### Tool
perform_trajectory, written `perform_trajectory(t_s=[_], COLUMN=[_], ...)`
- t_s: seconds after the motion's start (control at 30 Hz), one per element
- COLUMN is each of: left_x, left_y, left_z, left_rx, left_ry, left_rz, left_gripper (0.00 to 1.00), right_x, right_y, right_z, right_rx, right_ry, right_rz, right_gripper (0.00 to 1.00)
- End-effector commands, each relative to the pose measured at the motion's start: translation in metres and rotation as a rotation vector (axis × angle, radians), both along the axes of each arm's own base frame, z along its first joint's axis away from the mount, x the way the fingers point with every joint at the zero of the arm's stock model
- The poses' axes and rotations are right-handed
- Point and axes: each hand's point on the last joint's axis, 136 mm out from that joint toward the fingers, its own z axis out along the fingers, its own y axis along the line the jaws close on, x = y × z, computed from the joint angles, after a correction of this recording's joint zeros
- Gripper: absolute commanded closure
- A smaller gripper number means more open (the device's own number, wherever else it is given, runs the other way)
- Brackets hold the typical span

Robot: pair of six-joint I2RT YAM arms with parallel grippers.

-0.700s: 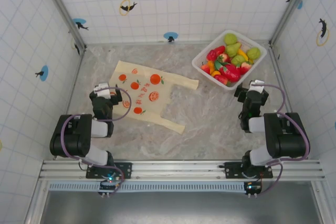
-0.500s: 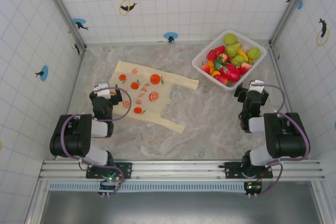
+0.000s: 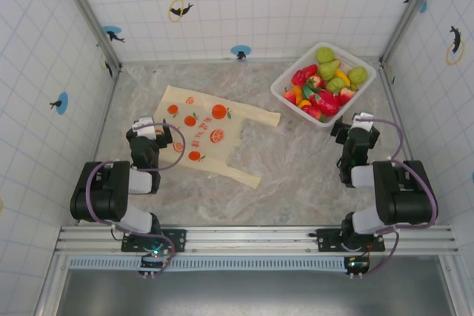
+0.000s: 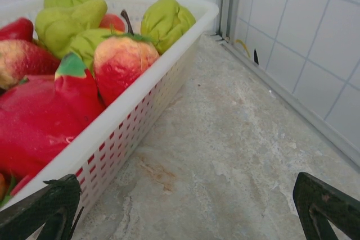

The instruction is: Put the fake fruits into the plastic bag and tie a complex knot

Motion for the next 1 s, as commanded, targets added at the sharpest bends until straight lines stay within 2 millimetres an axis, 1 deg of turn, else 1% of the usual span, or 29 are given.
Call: perform_trajectory(t_s=[0.0, 0.07, 0.17, 0.27, 0.33, 0.4, 0.43, 0.5, 0.57, 0.63, 0.77, 0.8, 0.87, 0.93, 0.97], left_x=[0.005, 0.006, 0.009, 0.011, 0.014, 0.018, 0.02, 0.018, 0.01, -0.001, -0.023, -0.028, -0.037, -0.043, -0.045], left_y=[-0.003, -0.002, -0.002, -0.005, -0.017, -0.031, -0.04, -0.058, -0.078, -0.095, -0.125, -0.136, -0.158, -0.179, -0.186], left_z=[0.01, 0.015, 0.029, 0.053, 0.076, 0.089, 0.094, 0.099, 0.103, 0.106, 0.106, 0.104, 0.1, 0.092, 0.086], left_rx=[-0.005, -0.005, -0.004, -0.032, -0.11, -0.199, -0.262, -0.345, -0.417, -0.494, -0.628, -0.648, -0.643, -0.583, -0.545], left_ry=[-0.032, -0.035, -0.011, -0.012, -0.022, 0.025, 0.068, 0.135, 0.175, 0.217, 0.305, 0.331, 0.372, 0.428, 0.458], left_rz=[-0.012, -0.005, -0.003, -0.002, -0.054, -0.11, -0.141, -0.201, -0.263, -0.302, -0.344, -0.366, -0.414, -0.44, -0.442], left_gripper=[0.02, 0.02, 0.03, 0.03, 0.03, 0.03, 0.03, 0.03, 0.03, 0.03, 0.03, 0.03, 0.03, 0.03, 0.03], right_x=[-0.008, -0.013, -0.022, -0.032, -0.037, -0.042, -0.045, -0.051, -0.056, -0.059, -0.057, -0.055, -0.05, -0.046, -0.044], right_y=[-0.006, -0.008, -0.009, -0.002, 0.009, 0.024, 0.033, 0.044, 0.051, 0.057, 0.067, 0.069, 0.072, 0.073, 0.073], right_z=[0.027, 0.036, 0.054, 0.079, 0.101, 0.124, 0.134, 0.146, 0.148, 0.145, 0.13, 0.125, 0.113, 0.101, 0.096], right_rx=[0.022, 0.024, 0.059, 0.149, 0.212, 0.261, 0.286, 0.337, 0.376, 0.413, 0.496, 0.508, 0.519, 0.524, 0.526], right_ry=[-0.084, -0.073, -0.078, -0.111, -0.14, -0.165, -0.172, -0.16, -0.123, -0.073, 0.015, 0.039, 0.085, 0.13, 0.148], right_rz=[-0.024, -0.039, -0.045, -0.02, 0.041, 0.124, 0.168, 0.217, 0.234, 0.247, 0.261, 0.26, 0.256, 0.238, 0.232], right_gripper=[0.0, 0.0, 0.0, 0.0, 0.0, 0.0, 0.0, 0.0, 0.0, 0.0, 0.0, 0.0, 0.0, 0.0, 0.0])
